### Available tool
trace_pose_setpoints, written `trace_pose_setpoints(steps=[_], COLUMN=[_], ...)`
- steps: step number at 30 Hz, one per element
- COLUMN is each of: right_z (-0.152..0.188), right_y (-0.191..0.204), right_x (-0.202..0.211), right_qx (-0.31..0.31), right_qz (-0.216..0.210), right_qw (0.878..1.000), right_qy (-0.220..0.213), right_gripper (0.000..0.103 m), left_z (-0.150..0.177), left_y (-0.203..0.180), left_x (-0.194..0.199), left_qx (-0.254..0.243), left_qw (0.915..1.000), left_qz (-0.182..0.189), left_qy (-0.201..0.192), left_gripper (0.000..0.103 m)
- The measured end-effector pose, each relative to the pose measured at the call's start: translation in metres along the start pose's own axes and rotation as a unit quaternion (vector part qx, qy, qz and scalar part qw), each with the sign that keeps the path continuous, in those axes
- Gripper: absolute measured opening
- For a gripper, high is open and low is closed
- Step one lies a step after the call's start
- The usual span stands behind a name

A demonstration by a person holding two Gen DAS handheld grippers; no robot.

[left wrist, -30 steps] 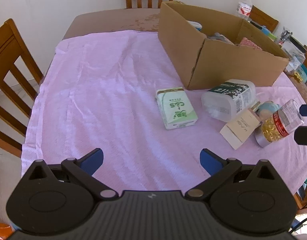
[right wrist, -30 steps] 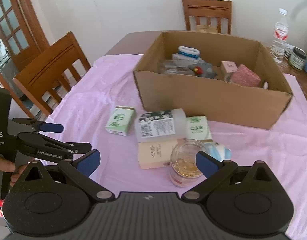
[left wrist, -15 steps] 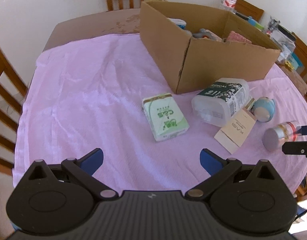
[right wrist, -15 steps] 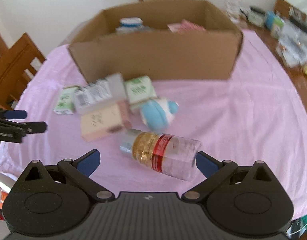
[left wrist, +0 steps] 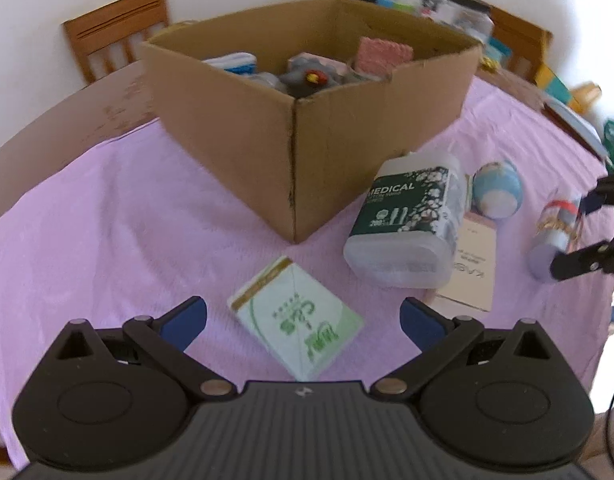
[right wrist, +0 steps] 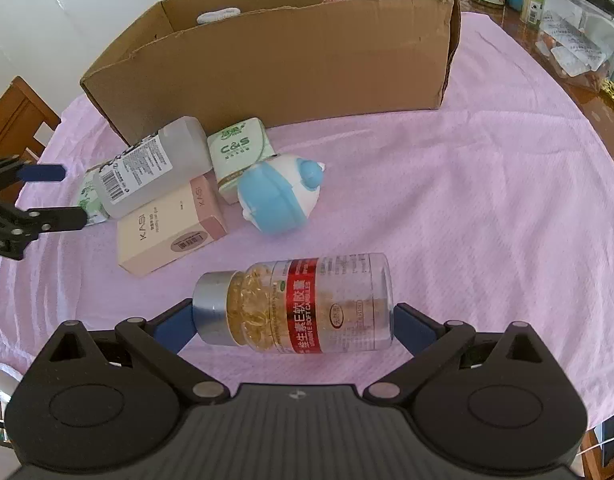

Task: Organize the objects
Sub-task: 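Grasp red-label capsule bottle with right tool while left tool approaches C&S tissue pack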

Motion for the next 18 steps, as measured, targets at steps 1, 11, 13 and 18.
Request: trace_pose_setpoints(steps=[1,11,13,18], right_z=[0.000,-0.001,-0.001,0.000], right_y=[0.000,-0.001,-0.002,-0.003], right_x=[0.000,-0.001,0.000,0.001], right_qx=[0.000,-0.009,-0.009,-0.005], right_qz=[0.001,0.007,0.007,0.008], right_qw=[1.000,1.000,1.000,1.000], right_qy=[0.000,0.001,0.002,0.007], right_gripper=[0.103,0.103,0.103,0.103], left_z=[-0.002,0.007,0.014,0.025], left_y=[-0.001,-0.020,-0.030,-0.041], left_x=[-0.004,-0.009,0.001,0.011], left_qx=[-0.008,-0.036,-0.050,-0.112], left_qw=[0.9999,0.9953,0.9929,0.9915], left_qz=[0.007,0.088,0.105,0.064], left_qy=[-0.002,0.019,0.024,0.017], left_gripper=[0.102,0.102,0.102,0.102])
Point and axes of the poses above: each gripper's, at about its wrist camera, not at the fingertips, and x roughly against the way its jaws point, y to its left, z to its underside, the point moved 8 cm from there along -x, roughly the way its jaws point, and after that the axes turned 15 degrees about -z, right-handed, at the moved point
